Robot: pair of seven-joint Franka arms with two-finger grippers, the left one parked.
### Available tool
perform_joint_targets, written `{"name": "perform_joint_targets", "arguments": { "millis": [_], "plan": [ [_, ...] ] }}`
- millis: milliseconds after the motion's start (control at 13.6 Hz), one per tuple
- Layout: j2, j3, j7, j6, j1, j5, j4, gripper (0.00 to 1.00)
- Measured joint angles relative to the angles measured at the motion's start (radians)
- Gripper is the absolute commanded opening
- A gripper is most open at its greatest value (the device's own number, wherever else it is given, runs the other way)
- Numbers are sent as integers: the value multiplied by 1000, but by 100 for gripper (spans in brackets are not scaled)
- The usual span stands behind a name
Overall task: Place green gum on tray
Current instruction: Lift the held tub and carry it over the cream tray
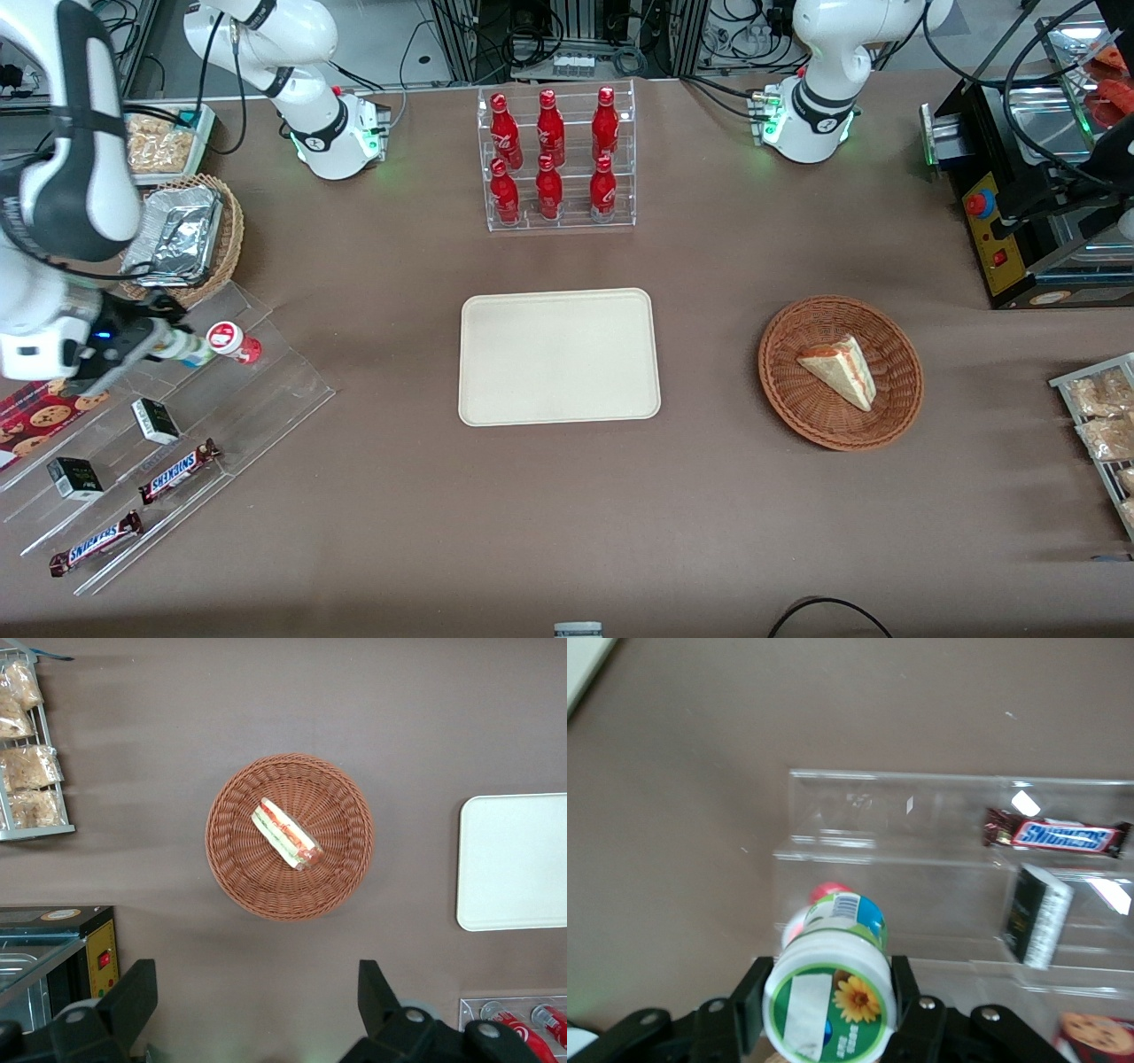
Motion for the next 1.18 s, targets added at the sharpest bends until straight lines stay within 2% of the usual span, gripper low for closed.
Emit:
{"name": "perform_joint_targets", "arguments": {
  "millis": [294,515,810,1031,1178],
  "plan": [
    [6,5,341,-15,211,4,0,0],
    [27,7,575,-14,358,40,9,0],
    [136,7,834,28,504,103,87,0],
    [237,6,976,100,578,177,148,0],
    [300,6,1076,145,634,193,188,0]
  ]
}}
